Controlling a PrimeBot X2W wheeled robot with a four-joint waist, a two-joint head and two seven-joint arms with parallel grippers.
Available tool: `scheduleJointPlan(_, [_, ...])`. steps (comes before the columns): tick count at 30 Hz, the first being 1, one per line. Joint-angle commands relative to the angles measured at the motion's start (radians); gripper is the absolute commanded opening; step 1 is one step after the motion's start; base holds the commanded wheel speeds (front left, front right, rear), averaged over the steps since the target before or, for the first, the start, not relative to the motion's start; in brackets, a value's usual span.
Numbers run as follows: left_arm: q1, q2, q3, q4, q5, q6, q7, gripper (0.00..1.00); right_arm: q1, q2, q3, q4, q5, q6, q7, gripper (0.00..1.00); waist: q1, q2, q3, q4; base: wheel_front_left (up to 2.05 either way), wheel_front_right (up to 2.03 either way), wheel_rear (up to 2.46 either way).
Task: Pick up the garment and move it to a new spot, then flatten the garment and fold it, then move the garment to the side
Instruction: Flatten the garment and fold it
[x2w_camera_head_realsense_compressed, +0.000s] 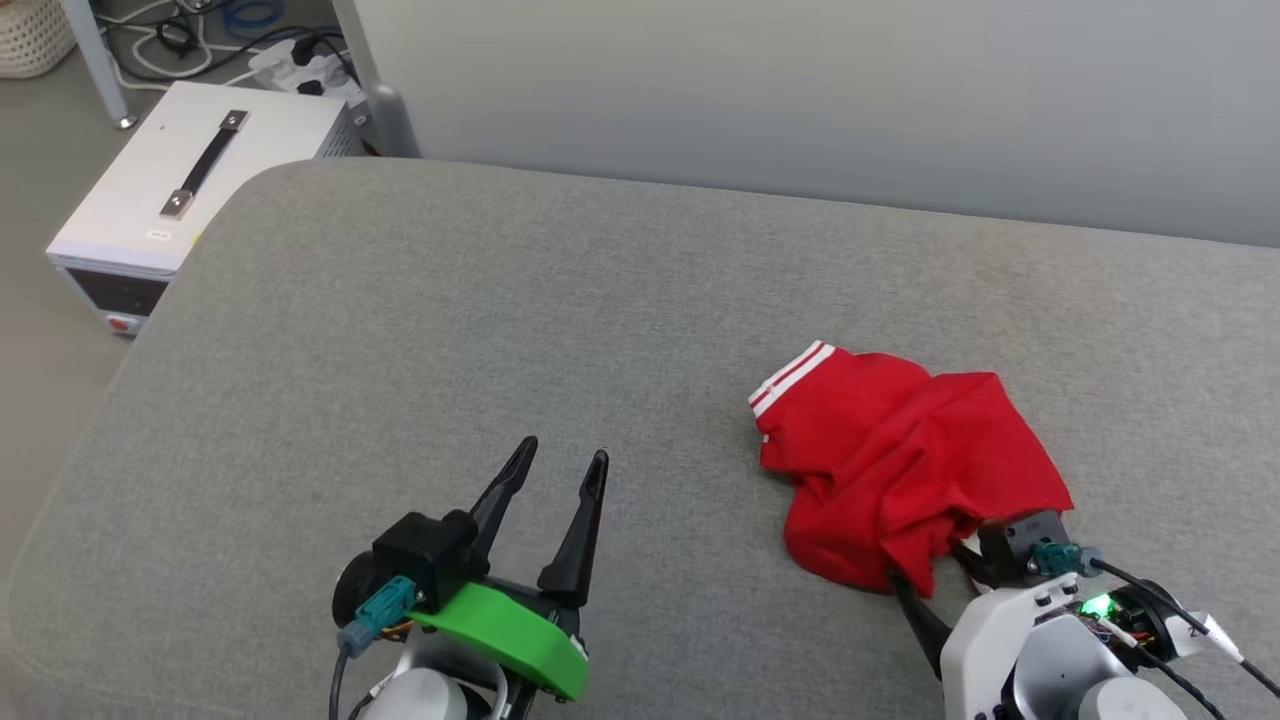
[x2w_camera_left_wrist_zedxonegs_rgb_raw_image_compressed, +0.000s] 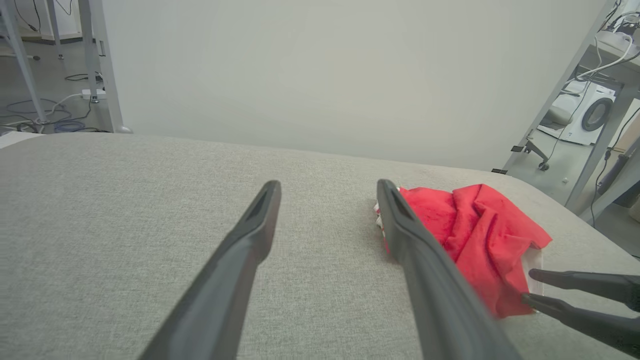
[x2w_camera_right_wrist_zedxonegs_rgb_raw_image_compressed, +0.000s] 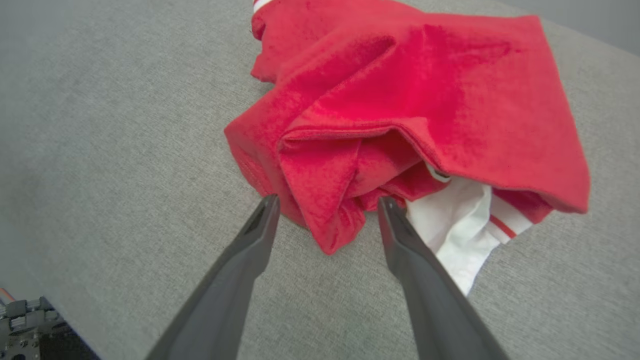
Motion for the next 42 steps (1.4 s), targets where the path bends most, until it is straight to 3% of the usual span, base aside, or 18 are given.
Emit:
scheduleJointPlan(1, [-0.021, -0.006, 0.006, 0.004, 0.016, -0.008, -0.006, 1.00, -0.023, -0.002, 0.000, 0.020, 0.010, -0.001, 0.013, 1.00, 0.0000, 0.0000, 0.037, 0.043, 0.00, 0.00, 0.00])
scheduleJointPlan(9, [-0.039, -0.029, 0.026, 0.014, 0.031, -0.019, -0.006, 1.00, -0.081, -0.004, 0.030, 0.117, 0.047, -0.001, 0.050, 0.98, 0.0000, 0.0000, 0.067, 0.101, 0.00, 0.00, 0.00])
scheduleJointPlan(10, [-0.040, -0.031, 0.028, 0.015, 0.032, -0.020, -0.006, 1.00, -0.085, -0.004, 0.041, 0.121, 0.053, -0.001, 0.048, 0.44, 0.0000, 0.0000, 0.068, 0.105, 0.00, 0.00, 0.00])
scheduleJointPlan(12, [-0.041, -0.036, 0.030, 0.017, 0.036, -0.021, -0.006, 1.00, -0.096, -0.010, 0.060, 0.126, 0.060, -0.001, 0.029, 0.00, 0.0000, 0.0000, 0.069, 0.114, 0.00, 0.00, 0.00])
scheduleJointPlan(20, [-0.034, -0.048, 0.038, 0.034, 0.048, -0.024, -0.006, 1.00, -0.147, -0.020, 0.084, 0.108, 0.067, -0.001, -0.046, 0.00, 0.0000, 0.0000, 0.046, 0.131, 0.00, 0.00, 0.00])
scheduleJointPlan(30, [-0.018, -0.049, 0.058, 0.037, 0.057, -0.025, -0.006, 1.00, -0.301, 0.000, 0.126, -0.061, 0.179, -0.001, -0.089, 0.00, 0.0000, 0.0000, 0.004, 0.111, 0.00, 0.00, 0.00])
scheduleJointPlan(36, [-0.009, -0.046, 0.060, 0.031, 0.057, -0.025, -0.006, 1.00, -0.374, 0.022, 0.000, -0.135, 0.261, -0.001, -0.075, 0.00, 0.0000, 0.0000, 0.002, 0.086, 0.00, 0.00, 0.00])
scheduleJointPlan(42, [-0.025, -0.048, 0.048, 0.018, 0.056, -0.025, -0.006, 1.00, -0.410, -0.017, -0.201, -0.070, 0.294, -0.001, 0.004, 0.00, 0.0000, 0.0000, 0.045, 0.071, 0.00, 0.00, 0.00])
